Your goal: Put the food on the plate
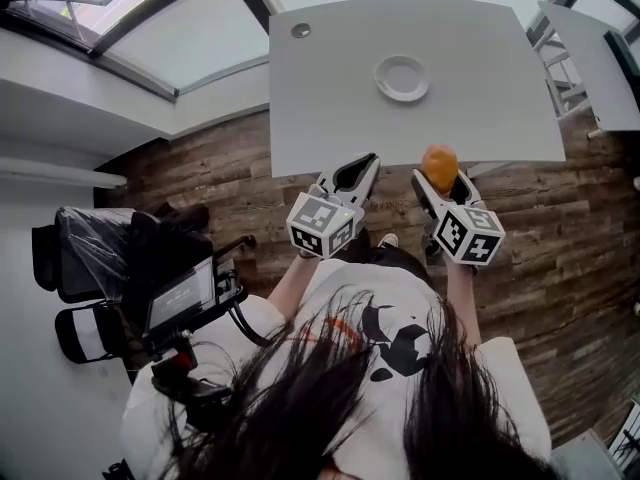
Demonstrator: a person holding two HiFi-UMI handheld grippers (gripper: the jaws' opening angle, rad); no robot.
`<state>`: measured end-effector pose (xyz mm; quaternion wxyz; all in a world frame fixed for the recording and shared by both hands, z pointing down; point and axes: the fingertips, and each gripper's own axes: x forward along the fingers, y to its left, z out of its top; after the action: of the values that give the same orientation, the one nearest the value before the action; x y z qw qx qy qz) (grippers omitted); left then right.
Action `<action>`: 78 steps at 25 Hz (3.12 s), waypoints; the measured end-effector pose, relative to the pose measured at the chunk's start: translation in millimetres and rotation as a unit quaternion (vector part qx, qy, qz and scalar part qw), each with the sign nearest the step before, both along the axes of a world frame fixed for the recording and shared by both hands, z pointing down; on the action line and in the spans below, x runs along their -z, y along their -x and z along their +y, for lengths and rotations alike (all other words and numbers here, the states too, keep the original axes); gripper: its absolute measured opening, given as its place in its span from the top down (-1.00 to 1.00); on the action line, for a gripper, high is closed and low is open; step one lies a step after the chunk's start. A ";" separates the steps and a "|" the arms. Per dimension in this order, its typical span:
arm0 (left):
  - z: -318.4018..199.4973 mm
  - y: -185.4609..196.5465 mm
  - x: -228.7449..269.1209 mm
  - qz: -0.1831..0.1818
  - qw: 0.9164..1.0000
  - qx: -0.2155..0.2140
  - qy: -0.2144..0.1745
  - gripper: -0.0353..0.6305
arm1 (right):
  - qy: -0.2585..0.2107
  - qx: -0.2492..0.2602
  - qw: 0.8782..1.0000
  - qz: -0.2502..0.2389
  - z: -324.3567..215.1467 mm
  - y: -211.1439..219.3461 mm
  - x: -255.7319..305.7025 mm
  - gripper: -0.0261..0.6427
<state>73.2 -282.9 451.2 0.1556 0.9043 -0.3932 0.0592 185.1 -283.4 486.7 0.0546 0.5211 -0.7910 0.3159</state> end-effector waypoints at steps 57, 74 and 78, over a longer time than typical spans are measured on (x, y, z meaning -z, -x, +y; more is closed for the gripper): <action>-217.6 51.0 -58.8 -0.004 0.998 -0.015 0.068 0.88 | 0.102 0.156 0.954 0.234 -267.5 51.3 -159.8 -0.19; -219.6 60.4 -57.6 -0.005 0.998 -0.008 0.066 0.88 | 0.100 0.111 0.965 0.217 -274.9 52.3 -135.2 -0.19; -213.1 57.4 -54.1 -0.006 0.998 -0.009 0.062 0.88 | 0.065 0.083 0.976 0.191 -262.3 50.4 -99.3 -0.19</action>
<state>15.7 -496.0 505.2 0.2079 0.8962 -0.3814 0.0903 134.7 -545.8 586.0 0.2646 0.4995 -0.7845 0.2551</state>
